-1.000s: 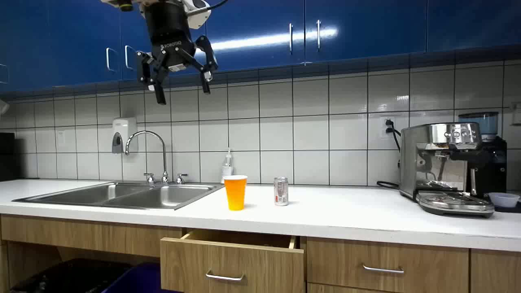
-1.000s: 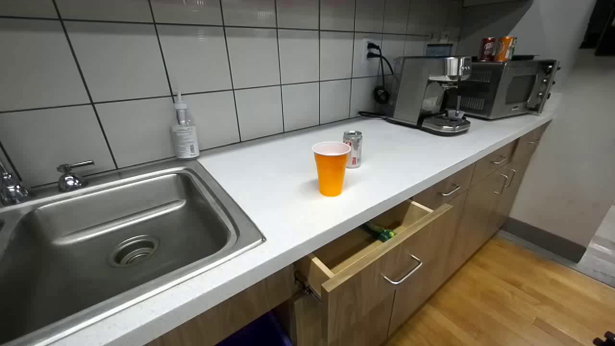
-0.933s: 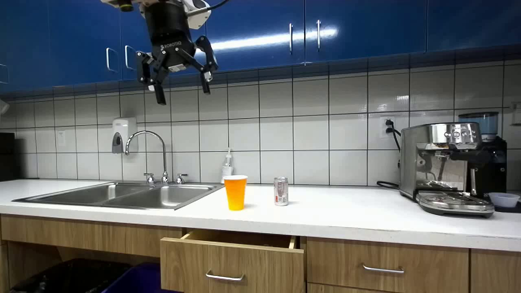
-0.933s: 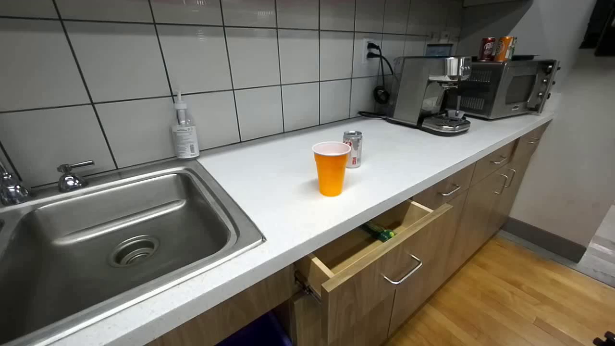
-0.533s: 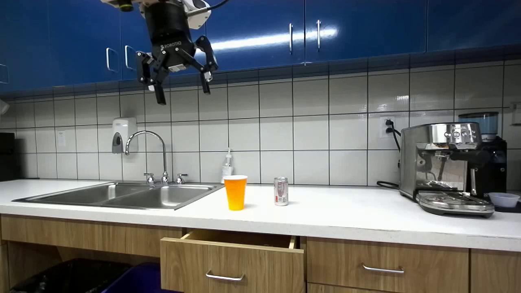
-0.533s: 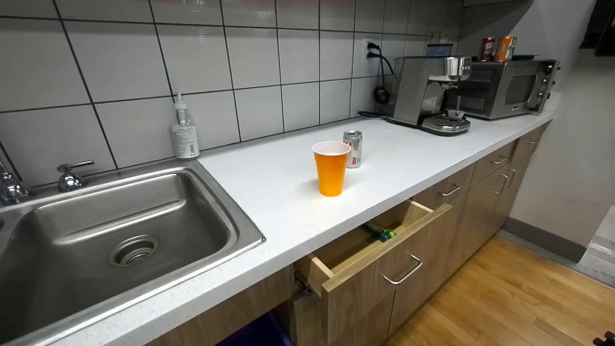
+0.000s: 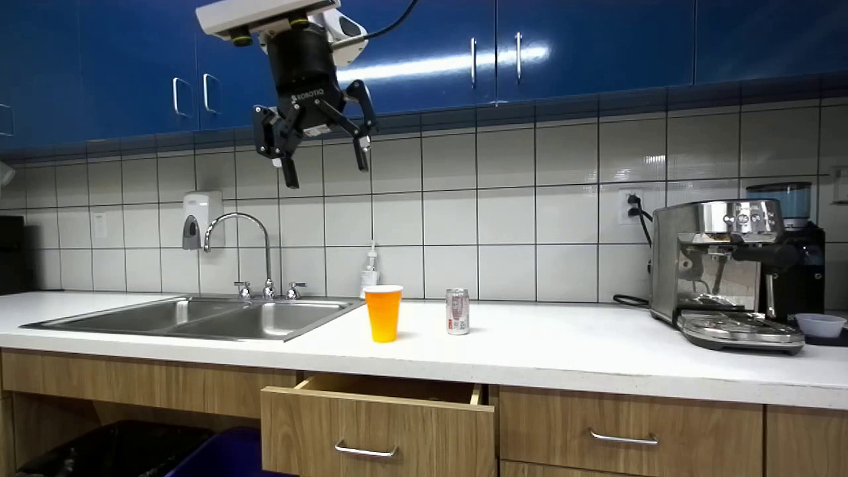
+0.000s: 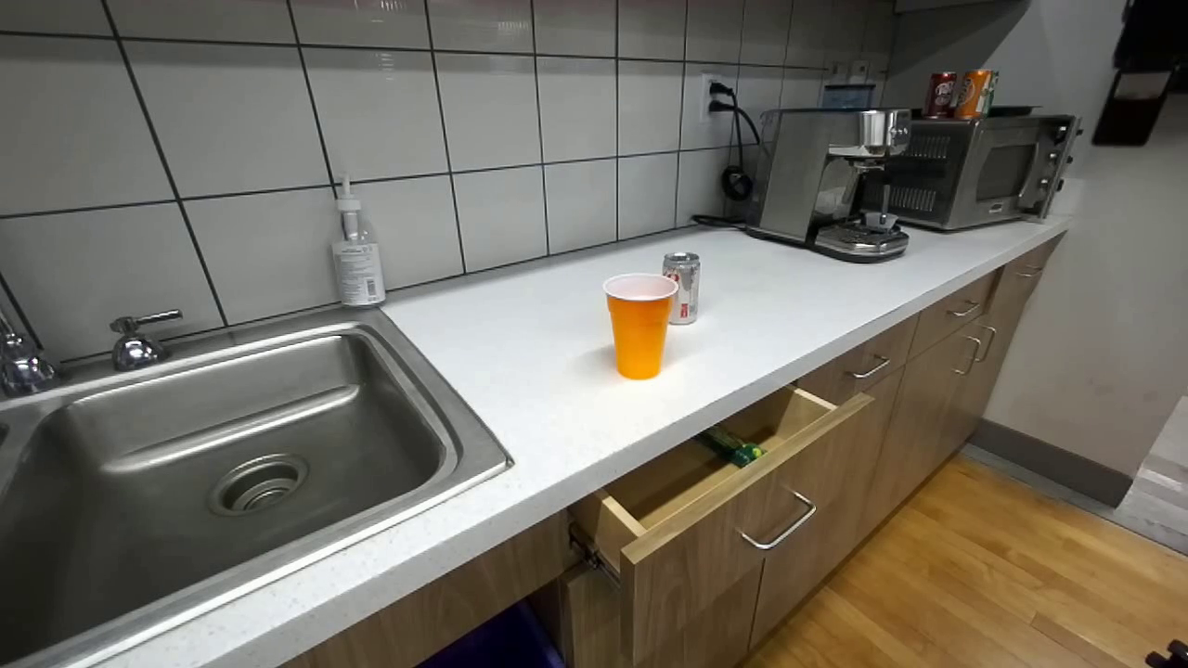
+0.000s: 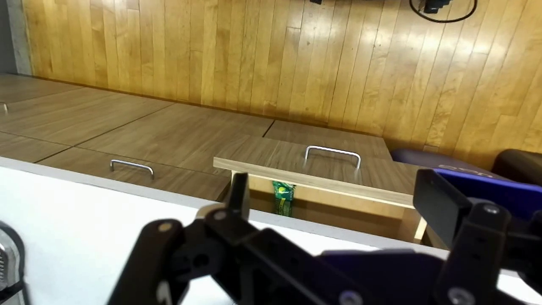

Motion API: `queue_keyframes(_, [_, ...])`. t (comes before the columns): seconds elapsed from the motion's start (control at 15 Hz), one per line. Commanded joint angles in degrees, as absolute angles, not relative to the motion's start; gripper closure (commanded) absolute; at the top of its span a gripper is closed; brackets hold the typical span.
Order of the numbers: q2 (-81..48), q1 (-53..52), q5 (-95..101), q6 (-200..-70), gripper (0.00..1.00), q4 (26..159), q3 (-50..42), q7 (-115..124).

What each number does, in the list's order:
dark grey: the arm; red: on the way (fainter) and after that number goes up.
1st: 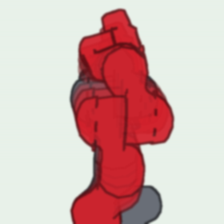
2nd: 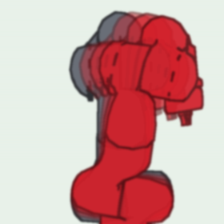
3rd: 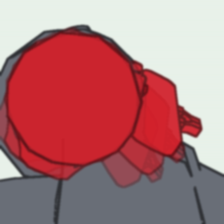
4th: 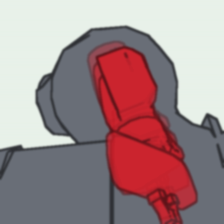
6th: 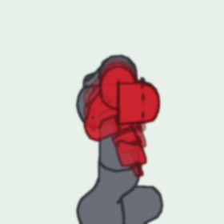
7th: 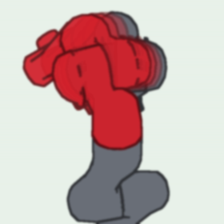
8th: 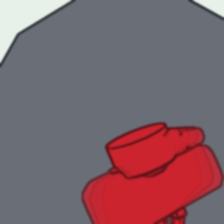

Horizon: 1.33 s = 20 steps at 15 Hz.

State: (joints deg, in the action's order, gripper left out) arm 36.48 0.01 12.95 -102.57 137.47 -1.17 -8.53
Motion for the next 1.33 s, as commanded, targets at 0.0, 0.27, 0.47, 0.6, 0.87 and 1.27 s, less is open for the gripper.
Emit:
queue_keyframes(0.0, [32.12,0.39,14.49,-107.24,0.0,137.41,-2.79,-9.49])
queue_keyframes(0.27, [26.3,0.82,14.47,-112.47,0.0,136.98,-3.92,-9.83])
queue_keyframes(0.47, [21.71,0.86,13.76,-116.84,0.0,136.35,-4.48,-10.05])
queue_keyframes(0.6, [19.19,0.82,13.07,-119.73,0.0,136.14,-4.9,-10.51])
queue_keyframes(0.87, [14.21,0.81,11.97,-125.21,0.0,135.67,-5.4,-11.48])
queue_keyframes(1.27, [6.73,0.93,9.96,-130.61,0.0,133.29,-4.61,-8.3])
